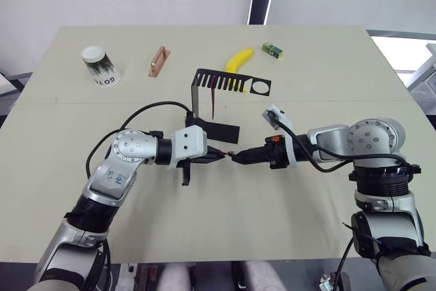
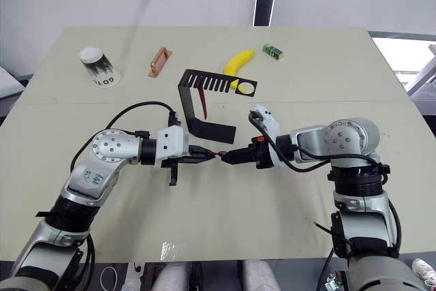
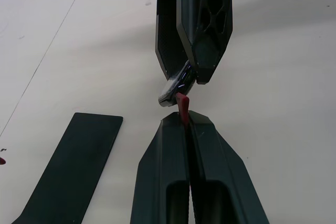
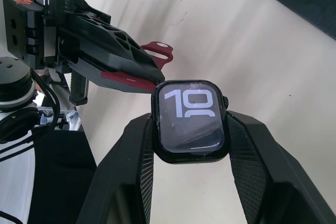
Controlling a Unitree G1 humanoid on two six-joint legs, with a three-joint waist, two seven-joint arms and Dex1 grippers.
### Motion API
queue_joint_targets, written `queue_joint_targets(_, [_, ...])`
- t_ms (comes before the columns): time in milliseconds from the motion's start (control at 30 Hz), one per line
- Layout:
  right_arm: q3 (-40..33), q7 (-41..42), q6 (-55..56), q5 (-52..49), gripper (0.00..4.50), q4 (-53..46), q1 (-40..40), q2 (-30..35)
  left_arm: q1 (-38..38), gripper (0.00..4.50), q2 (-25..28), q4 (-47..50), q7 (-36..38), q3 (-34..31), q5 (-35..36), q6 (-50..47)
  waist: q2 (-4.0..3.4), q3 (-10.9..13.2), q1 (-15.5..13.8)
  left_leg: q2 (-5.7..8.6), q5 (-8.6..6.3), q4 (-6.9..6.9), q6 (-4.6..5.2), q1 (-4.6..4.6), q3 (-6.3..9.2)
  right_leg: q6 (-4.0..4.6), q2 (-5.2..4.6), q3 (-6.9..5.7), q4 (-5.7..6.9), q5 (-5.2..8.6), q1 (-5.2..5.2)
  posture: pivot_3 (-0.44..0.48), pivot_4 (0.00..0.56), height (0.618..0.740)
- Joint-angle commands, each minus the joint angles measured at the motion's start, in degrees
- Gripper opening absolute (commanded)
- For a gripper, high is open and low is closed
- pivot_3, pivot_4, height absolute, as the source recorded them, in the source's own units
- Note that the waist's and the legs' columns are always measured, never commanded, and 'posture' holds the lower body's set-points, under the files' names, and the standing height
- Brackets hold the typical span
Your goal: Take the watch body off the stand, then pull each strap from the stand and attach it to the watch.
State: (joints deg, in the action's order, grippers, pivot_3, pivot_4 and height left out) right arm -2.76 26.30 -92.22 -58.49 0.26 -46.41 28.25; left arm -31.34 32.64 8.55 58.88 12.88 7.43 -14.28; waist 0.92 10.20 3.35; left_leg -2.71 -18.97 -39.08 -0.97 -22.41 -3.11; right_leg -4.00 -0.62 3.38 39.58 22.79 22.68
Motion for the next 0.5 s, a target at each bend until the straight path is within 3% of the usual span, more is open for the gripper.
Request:
queue_joint_targets(33, [-1.52,-0.69,-0.28,-2.46,1.52,-1.15,-1.01,0.24,-1.4,0.0,-0.36,1.66,-0.1,0.23,0.26,0.56,0.0,0.0,0.01,0.0,0.0,0.0,0.0,0.0,0.0,0.0,0.0,0.0,0.0,0.0,0.0,0.0,0.15,0.74])
queue_joint_targets(500, [-1.81,-2.43,-0.28,-4.23,1.52,-0.36,-1.46,0.18,-1.97,0.0,-1.23,1.42,-0.04,0.45,0.01,0.42,0.0,0.0,0.0,0.0,0.0,0.0,0.0,0.0,0.0,0.0,0.0,0.0,0.0,0.0,0.0,0.0,0.15,0.74])
